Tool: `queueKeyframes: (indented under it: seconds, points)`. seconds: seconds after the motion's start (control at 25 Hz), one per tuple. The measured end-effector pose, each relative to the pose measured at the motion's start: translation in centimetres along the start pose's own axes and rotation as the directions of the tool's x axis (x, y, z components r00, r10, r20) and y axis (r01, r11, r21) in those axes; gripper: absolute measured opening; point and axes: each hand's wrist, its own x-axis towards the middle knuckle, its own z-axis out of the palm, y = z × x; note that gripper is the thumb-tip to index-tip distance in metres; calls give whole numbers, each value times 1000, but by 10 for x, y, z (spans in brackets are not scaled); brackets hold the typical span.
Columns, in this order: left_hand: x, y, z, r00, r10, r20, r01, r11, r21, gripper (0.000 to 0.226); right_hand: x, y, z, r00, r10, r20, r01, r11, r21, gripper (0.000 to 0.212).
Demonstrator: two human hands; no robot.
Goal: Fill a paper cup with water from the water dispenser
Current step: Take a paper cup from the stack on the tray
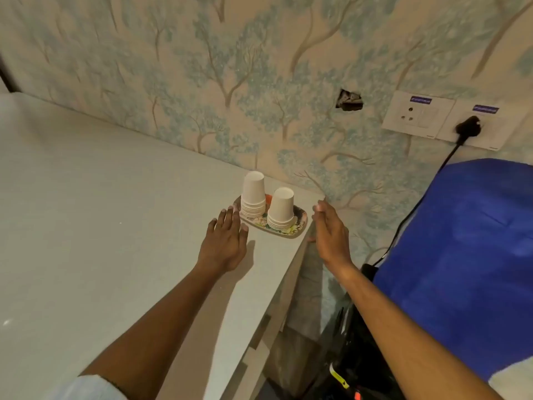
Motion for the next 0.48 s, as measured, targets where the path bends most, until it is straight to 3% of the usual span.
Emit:
queueKeyframes:
  seconds: [0.16, 0.48]
  points:
    - [7, -8, 9, 992, -35, 125, 27, 998, 63, 61, 16, 4, 17, 1000, 24, -9, -25, 988, -151, 50]
    - [3, -15, 28, 985, -72, 159, 69, 997, 23, 64, 59, -14, 55, 1000, 22, 4, -20, 972, -234, 77]
